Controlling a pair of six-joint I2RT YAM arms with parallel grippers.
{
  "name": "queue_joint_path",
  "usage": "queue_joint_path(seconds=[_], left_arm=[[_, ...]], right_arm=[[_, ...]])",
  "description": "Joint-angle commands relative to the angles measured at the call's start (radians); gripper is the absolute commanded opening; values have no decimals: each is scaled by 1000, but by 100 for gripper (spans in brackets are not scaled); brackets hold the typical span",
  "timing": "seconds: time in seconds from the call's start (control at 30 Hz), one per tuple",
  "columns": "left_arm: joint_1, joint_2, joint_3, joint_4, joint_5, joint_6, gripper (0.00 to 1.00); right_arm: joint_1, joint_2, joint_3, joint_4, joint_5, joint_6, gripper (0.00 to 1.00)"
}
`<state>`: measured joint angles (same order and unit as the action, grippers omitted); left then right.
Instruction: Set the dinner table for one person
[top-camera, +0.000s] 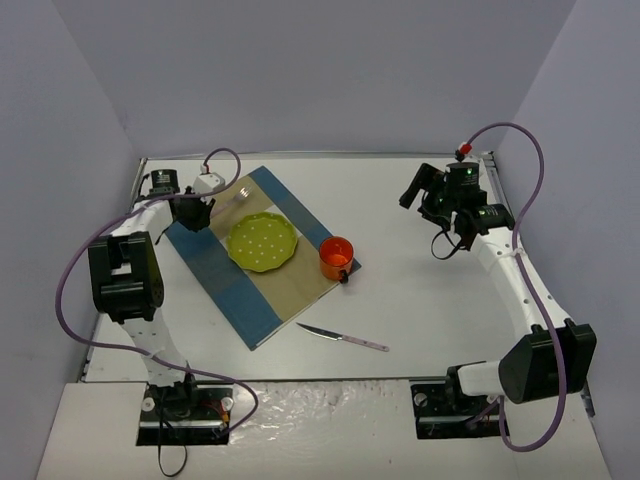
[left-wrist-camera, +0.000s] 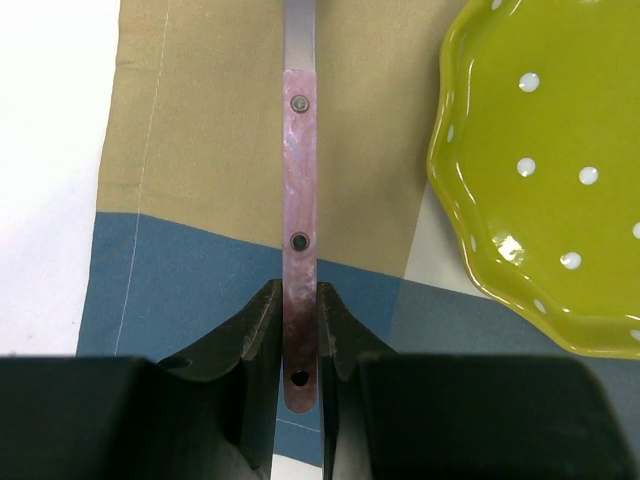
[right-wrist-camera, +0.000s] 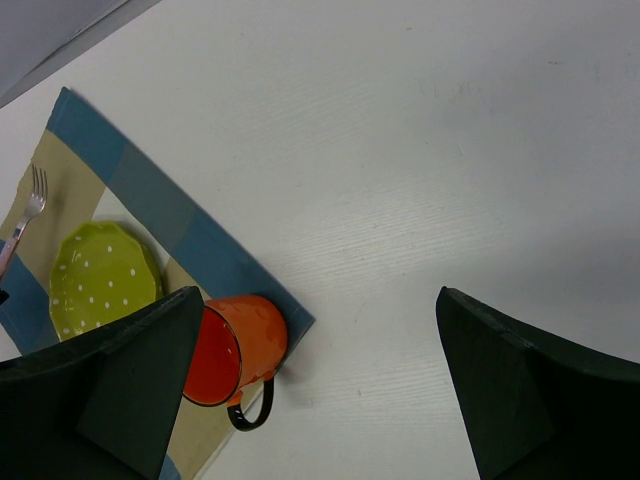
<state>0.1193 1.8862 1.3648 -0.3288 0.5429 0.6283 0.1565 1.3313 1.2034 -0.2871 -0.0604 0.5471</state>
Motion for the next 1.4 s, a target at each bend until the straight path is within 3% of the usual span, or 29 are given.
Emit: queue_joint_path(seconds=[0.0,0.6,0.77,0.97,1.37], left_arm=[[19,-9,71,80,43,40,0],[28,110,129,62,27,59,0],[28,131,134,55,-1,70,9],[28,156,140,59,-28,66,27],[28,128,111,141,-106,25,36]], right_arm=[[-8,14,17,59,-28,-19,98],[-8,72,38,60,-76,-4,98],[-8,66,31,61,-74,-4,98],[-8,65,29,60,-80,-10,98],[-8,52,28,60,-90,-23,98]])
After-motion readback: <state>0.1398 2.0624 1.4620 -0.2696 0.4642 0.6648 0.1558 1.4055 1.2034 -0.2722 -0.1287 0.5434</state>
